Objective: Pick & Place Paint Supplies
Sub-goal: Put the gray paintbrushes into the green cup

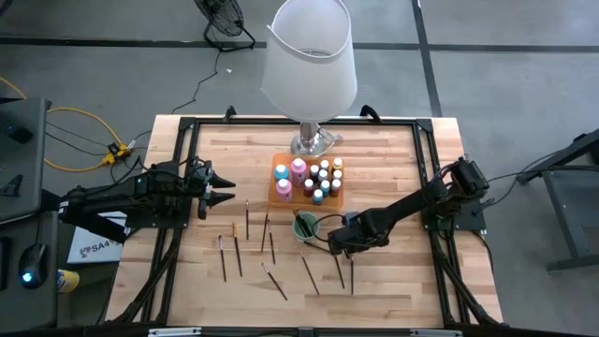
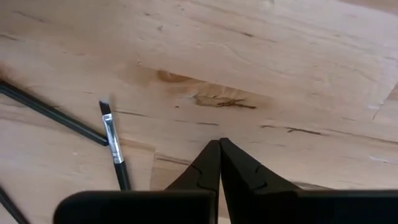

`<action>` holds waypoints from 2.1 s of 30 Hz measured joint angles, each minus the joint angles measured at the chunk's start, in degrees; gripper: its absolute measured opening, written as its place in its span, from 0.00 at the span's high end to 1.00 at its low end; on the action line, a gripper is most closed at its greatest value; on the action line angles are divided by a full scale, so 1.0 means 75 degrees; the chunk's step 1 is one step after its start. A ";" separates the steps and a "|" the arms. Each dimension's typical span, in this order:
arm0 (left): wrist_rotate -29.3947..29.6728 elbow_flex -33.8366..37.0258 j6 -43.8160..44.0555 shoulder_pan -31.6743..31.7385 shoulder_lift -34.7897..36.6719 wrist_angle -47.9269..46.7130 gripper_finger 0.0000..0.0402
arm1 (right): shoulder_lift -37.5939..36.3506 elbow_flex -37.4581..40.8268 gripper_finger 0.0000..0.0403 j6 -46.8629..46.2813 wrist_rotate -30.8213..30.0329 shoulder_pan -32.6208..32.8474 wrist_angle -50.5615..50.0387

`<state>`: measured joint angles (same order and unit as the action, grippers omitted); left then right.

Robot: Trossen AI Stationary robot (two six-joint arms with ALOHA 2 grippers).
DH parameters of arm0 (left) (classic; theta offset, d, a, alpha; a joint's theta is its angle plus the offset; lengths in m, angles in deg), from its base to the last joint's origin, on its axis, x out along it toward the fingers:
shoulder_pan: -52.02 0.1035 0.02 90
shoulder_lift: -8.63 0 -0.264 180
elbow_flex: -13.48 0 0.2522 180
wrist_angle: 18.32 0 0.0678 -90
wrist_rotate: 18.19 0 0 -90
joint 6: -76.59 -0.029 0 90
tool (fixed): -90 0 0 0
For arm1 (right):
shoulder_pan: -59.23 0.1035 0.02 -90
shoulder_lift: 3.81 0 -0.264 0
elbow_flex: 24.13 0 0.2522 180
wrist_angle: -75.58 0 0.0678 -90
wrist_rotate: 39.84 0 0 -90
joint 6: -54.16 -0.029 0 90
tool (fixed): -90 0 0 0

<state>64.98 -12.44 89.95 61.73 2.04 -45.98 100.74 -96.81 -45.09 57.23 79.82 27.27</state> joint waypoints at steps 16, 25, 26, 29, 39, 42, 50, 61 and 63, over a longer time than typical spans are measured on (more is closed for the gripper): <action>0.0003 -0.0003 0.0000 0.0003 0.0000 0.0000 0.57 | -0.2713 -0.0016 0.99 0.0925 -0.3521 0.0149 0.0267; 0.0000 0.0000 0.0000 0.0000 0.0003 0.0000 0.57 | -0.3028 -0.1482 0.99 0.4133 -0.5970 0.0092 0.0483; 0.0000 0.0000 0.0000 0.0003 0.0000 0.0000 0.57 | -0.3016 -0.1669 0.99 0.4654 -0.6216 0.0067 0.0524; 0.0000 0.0000 0.0000 0.0003 0.0001 0.0000 0.57 | -0.2838 -0.2064 0.99 0.6129 -0.6694 -0.0002 0.0818; -0.0002 0.0000 0.0000 0.0000 0.0000 0.0000 0.57 | -0.1655 -0.2350 0.99 1.0071 -0.6533 -0.0060 0.3084; -0.0003 0.0000 0.0000 0.0002 0.0000 -0.0002 0.57 | -0.1507 -0.2279 0.99 1.0022 -0.6556 -0.0058 0.3111; -0.0001 0.0000 0.0000 0.0001 0.0002 0.0000 0.57 | -0.1502 -0.1148 0.99 0.9273 -0.7044 0.0033 0.3761; 0.0000 0.0000 0.0000 0.0001 0.0000 0.0000 0.57 | -0.1502 -0.0009 0.99 1.0444 -0.6664 0.0108 0.5282; -0.0001 0.0000 0.0000 0.0001 0.0003 0.0000 0.57 | -0.1502 0.0167 0.99 1.0469 -0.6430 0.0102 0.5619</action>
<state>64.97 -12.44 89.95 61.74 2.06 -45.98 89.47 -95.56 33.43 9.01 80.58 69.41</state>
